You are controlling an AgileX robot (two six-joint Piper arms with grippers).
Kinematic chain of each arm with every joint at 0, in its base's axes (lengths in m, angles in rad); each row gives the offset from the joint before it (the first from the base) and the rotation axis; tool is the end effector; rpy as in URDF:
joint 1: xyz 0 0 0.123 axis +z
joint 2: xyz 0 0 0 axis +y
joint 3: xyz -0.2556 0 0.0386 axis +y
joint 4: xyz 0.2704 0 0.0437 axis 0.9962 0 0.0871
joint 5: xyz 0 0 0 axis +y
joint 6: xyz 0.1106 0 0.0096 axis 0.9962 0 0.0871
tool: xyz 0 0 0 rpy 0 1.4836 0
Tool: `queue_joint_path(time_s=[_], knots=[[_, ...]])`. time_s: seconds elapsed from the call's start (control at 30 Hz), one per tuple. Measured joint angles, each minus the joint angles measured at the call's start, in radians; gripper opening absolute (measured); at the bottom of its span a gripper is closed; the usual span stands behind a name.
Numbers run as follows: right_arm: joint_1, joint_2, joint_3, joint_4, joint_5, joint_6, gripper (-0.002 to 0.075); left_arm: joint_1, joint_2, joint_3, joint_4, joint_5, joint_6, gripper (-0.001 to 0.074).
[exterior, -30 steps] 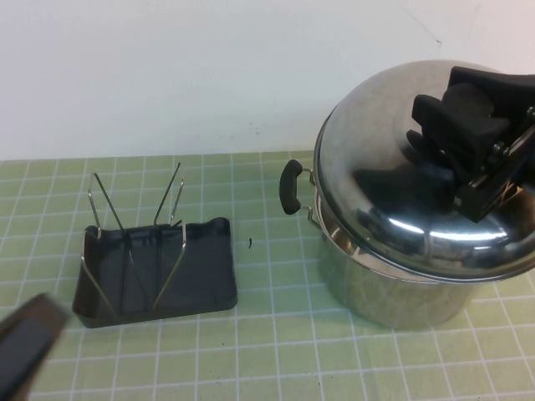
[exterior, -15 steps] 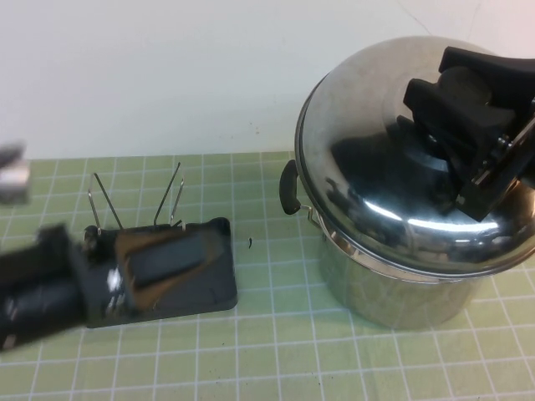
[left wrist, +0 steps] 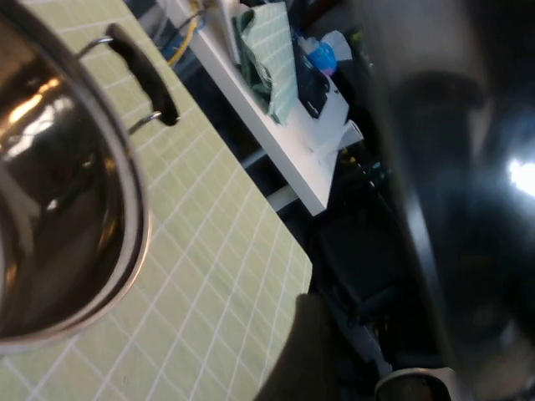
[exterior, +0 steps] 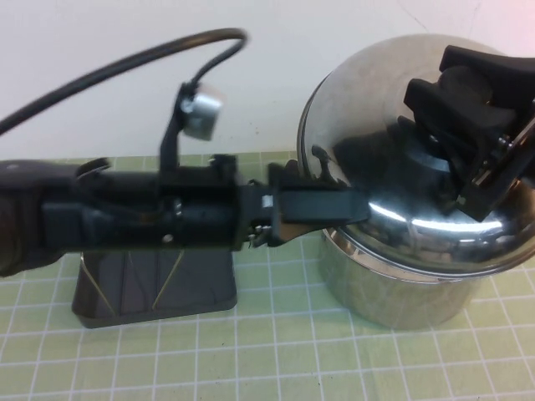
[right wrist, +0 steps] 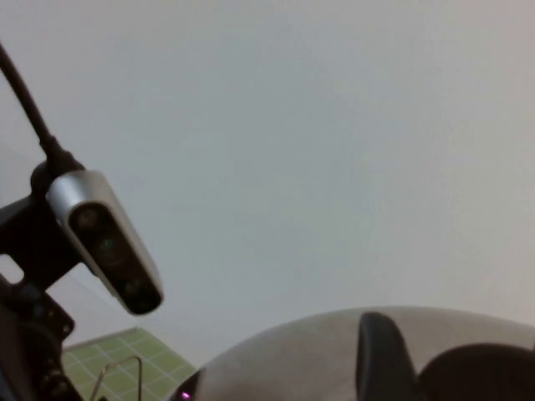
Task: Put pot lid on rack
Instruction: Hand over the pot lid
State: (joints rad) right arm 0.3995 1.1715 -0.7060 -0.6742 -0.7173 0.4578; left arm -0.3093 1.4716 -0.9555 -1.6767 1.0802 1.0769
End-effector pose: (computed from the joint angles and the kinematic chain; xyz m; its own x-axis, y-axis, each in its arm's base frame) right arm 0.2552 0.1572 0.3132 0.2611 0.0269 -0.9649 -0.7042 0.6891 -0.1713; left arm 0.2767 -0.1907 0.2734 -0.7956 -0.0766 -0.6009 0.5790 0.1954 -0.7916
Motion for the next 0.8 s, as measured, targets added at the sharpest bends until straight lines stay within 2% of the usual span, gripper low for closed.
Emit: queue_joint_path(time_s=[0.17, 0.37, 0.7, 0.8], knots=[[0.0, 0.0, 0.0, -0.004, 0.006, 0.0, 0.0336, -0.012, 0.019, -0.077, 0.0, -0.024, 0.002, 0.0517], [0.0, 0.002, 0.0, -0.007, 0.011, 0.01, 0.0336, -0.012, 0.019, -0.151, 0.0, -0.043, 0.007, 0.0321], [-0.01, 0.044, -0.002, 0.001, 0.011, 0.118, 0.0344, -0.028, 0.021, -0.165, 0.014, -0.074, -0.006, 0.0277], [-0.01, 0.052, -0.002, -0.019, 0.011, 0.119, 0.0437, -0.033, 0.021, -0.175, 0.017, -0.049, 0.011, 0.012]])
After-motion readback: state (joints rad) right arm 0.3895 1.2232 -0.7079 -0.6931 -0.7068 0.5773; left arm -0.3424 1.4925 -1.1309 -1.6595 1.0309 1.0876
